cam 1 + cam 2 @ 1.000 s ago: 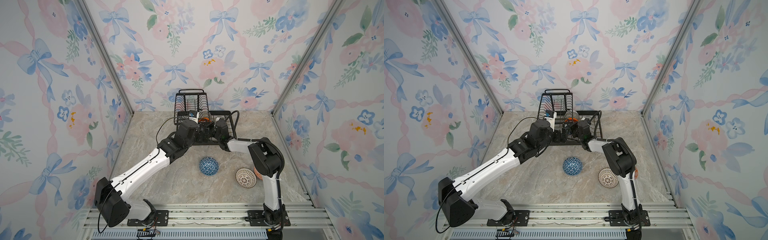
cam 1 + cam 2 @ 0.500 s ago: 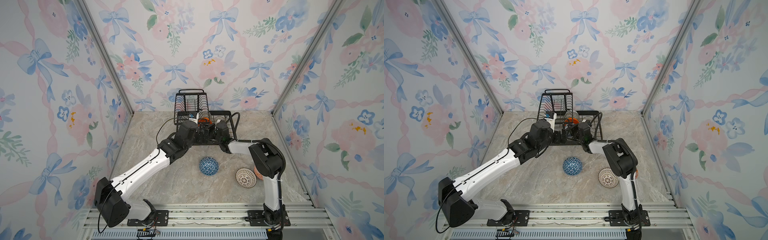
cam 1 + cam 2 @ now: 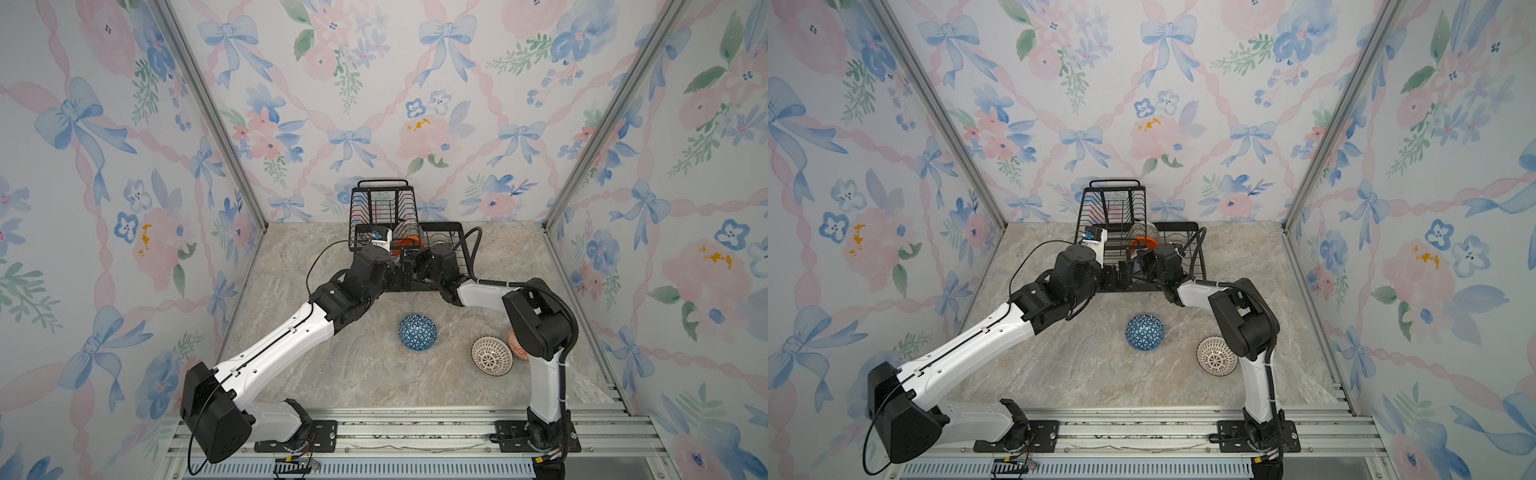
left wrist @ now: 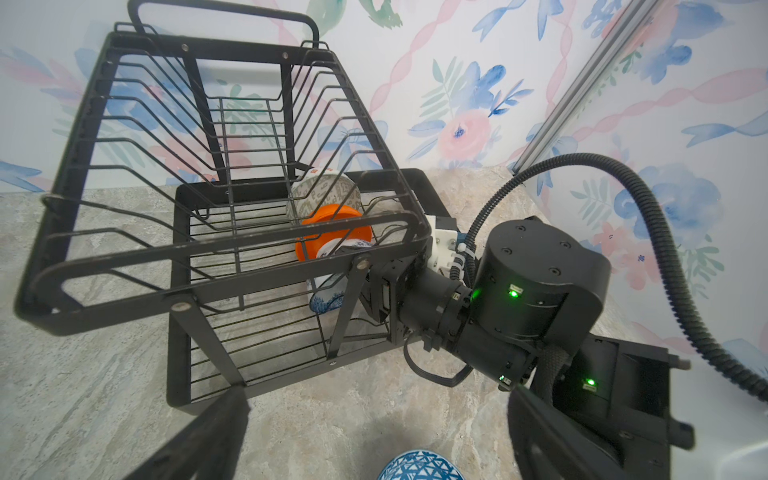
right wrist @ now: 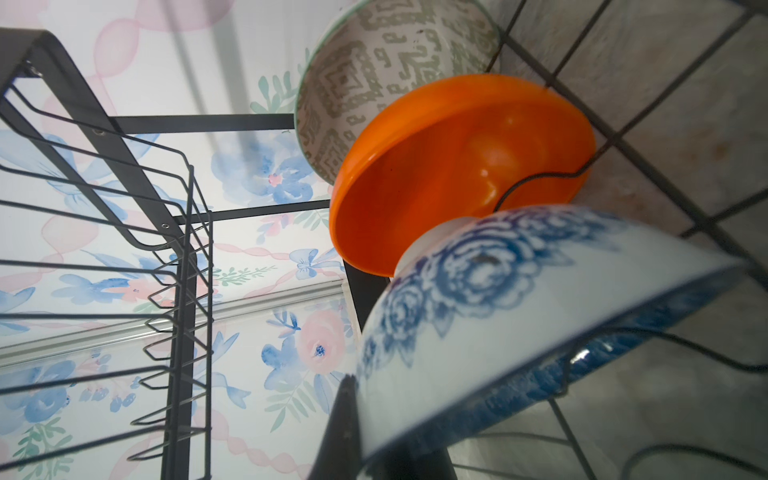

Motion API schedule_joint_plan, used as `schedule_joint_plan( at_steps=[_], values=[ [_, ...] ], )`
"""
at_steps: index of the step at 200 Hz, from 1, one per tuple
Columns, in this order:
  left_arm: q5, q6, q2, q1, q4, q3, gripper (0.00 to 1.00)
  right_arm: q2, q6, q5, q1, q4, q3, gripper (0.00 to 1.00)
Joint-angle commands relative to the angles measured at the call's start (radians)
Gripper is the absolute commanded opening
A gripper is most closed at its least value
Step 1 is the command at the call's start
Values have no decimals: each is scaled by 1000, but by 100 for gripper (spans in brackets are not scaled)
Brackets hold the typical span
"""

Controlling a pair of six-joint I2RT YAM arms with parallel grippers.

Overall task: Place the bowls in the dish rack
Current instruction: 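Push the blue floral bowl down into the rack slots with the right gripper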

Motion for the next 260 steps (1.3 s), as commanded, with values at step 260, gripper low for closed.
schedule_joint_plan(
  at_steps=[260],
  values=[
    [-20, -28, 2, 8, -3, 8, 98, 24, 118, -87, -4, -303, 31, 17]
  ],
)
